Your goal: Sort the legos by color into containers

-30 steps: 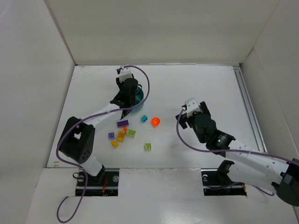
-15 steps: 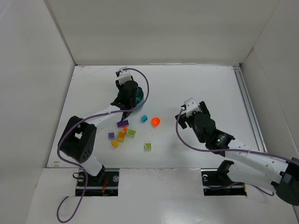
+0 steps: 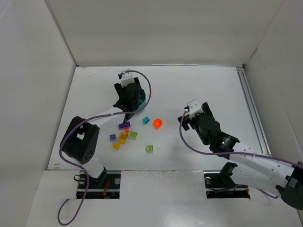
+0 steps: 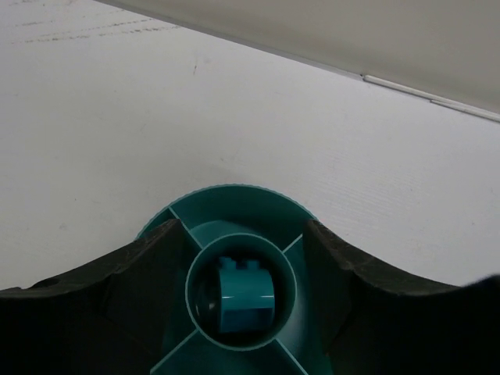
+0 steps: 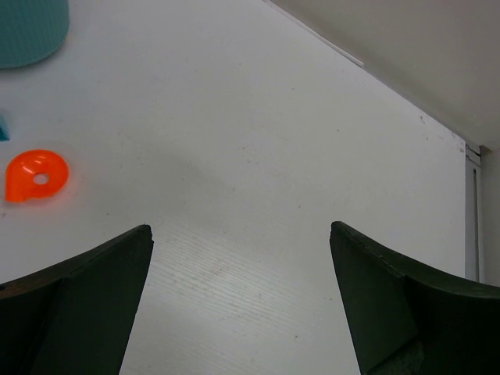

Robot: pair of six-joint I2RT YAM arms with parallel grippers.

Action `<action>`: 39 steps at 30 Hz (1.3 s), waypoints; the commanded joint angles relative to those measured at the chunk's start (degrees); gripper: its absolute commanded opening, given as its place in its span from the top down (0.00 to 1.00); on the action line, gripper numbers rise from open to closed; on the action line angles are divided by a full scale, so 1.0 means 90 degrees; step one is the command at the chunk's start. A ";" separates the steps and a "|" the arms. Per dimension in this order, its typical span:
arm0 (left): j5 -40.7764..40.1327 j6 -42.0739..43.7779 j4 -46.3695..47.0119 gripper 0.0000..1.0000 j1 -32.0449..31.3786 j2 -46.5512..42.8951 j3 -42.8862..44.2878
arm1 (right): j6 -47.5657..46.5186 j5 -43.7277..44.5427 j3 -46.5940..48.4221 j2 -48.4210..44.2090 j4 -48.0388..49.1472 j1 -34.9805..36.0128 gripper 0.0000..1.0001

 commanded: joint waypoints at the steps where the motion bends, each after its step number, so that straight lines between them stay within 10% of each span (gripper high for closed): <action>1: -0.0081 -0.0145 0.0128 0.38 0.0020 -0.0568 -0.0152 | -0.0122 -0.0228 0.0301 0.0070 0.0077 0.0037 0.01; 3: -0.0002 -0.0146 0.0060 0.00 0.0020 -0.0899 -0.0249 | -0.0122 -0.0452 0.0369 0.0207 0.0077 0.0037 0.01; 23: 0.1550 -0.1620 -0.3162 0.00 -0.0156 -0.3801 -0.0484 | -0.0923 -0.4543 0.2527 0.4464 0.1365 0.0037 0.01; 39: 0.1804 -0.2284 -0.3955 0.00 -0.0215 -0.5549 -0.1870 | 0.0667 -0.4379 0.3133 0.6309 0.2166 0.0096 0.09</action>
